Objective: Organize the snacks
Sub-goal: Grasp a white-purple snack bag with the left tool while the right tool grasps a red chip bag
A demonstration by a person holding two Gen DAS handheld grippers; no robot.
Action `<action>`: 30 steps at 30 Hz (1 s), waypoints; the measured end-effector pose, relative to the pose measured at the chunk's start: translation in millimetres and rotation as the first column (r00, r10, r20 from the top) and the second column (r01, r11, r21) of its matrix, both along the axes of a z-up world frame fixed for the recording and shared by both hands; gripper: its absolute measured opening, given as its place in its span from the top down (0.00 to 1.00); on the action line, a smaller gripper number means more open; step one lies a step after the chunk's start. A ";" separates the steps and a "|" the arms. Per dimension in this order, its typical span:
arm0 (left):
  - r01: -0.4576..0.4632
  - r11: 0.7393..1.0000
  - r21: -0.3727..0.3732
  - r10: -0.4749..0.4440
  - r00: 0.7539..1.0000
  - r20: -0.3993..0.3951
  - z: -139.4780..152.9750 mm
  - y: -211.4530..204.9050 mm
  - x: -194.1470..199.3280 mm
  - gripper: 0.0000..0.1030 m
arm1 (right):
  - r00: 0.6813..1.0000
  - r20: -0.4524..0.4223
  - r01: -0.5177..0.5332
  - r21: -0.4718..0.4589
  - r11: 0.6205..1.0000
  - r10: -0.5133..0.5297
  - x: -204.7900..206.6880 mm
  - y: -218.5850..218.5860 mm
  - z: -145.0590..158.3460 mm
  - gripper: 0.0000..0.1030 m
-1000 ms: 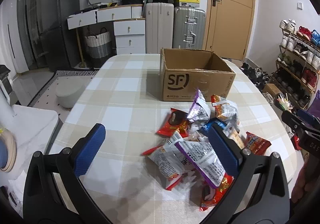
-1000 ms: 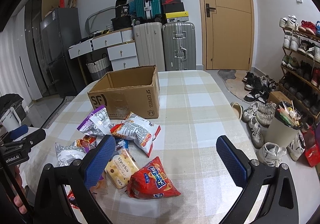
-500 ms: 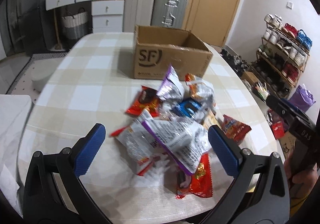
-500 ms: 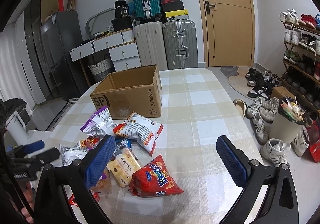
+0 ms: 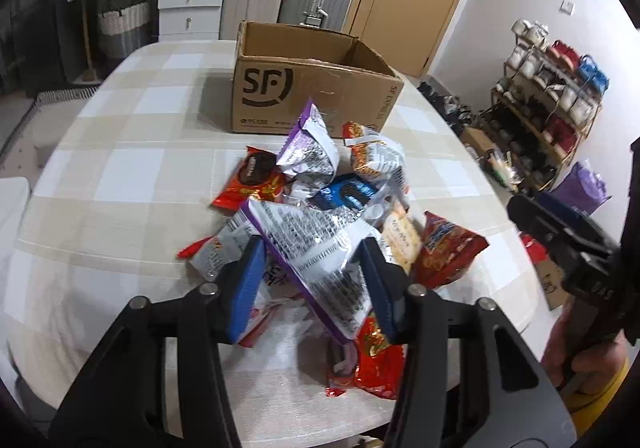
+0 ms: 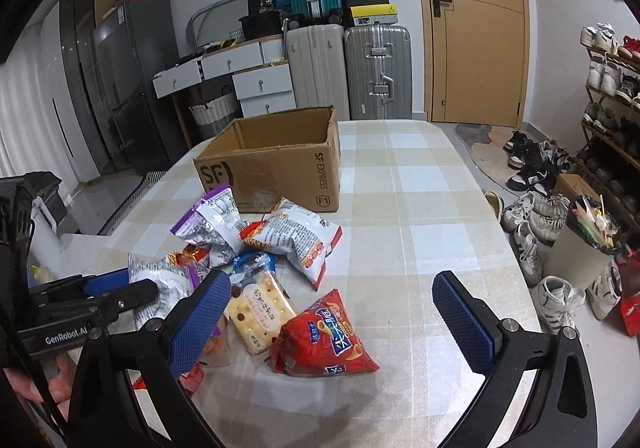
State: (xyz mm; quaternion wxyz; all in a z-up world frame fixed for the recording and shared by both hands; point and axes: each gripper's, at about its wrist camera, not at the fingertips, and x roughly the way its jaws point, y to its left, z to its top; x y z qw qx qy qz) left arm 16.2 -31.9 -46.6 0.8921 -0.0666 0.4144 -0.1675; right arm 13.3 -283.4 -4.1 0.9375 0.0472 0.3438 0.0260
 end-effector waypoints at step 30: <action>0.078 0.985 -0.154 -0.080 0.997 -0.009 4.6 10.5 8.1 0.86 | 0.940 -0.337 -0.054 -0.018 0.998 0.045 35.1 10.3 -74.3 0.32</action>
